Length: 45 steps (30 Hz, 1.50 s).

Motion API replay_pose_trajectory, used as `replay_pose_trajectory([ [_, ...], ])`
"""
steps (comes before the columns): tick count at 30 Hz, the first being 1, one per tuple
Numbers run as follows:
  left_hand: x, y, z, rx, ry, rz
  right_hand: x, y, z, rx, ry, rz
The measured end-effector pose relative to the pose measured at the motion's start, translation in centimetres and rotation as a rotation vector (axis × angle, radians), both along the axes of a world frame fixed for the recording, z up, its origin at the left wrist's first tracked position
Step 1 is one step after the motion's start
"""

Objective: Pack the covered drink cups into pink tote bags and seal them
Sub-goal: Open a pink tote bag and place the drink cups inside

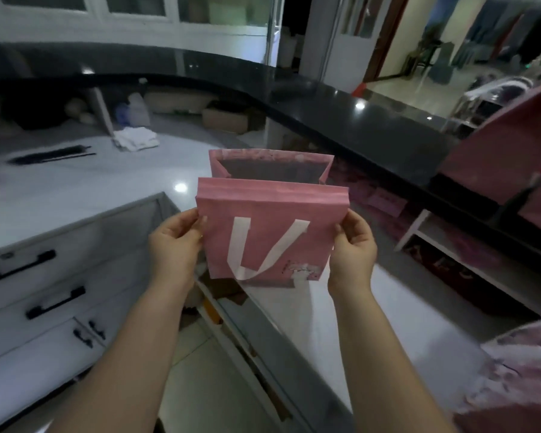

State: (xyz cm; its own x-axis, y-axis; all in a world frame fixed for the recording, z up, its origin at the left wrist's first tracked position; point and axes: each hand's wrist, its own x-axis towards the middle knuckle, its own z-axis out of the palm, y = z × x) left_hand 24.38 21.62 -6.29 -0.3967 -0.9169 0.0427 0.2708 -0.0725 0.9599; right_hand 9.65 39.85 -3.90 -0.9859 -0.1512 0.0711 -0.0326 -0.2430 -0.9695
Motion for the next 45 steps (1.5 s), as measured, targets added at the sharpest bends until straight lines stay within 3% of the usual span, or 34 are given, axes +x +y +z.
replay_pose_trajectory([
  [8,10.6,-14.8,0.7,-0.034,-0.02,0.256,6.7,-19.5,0.0,-0.008,0.006,0.294],
  [19,19.9,-33.4,-0.2,-0.006,-0.049,0.489,14.8,-41.8,-1.3,-0.032,0.009,0.444],
  [29,20.9,-40.9,-3.1,0.04,-0.066,0.562,14.8,-51.4,-2.7,0.024,0.055,0.452],
  [45,15.1,-45.9,-2.7,0.023,-0.086,0.724,6.4,-63.9,-3.9,0.022,0.051,0.829],
])
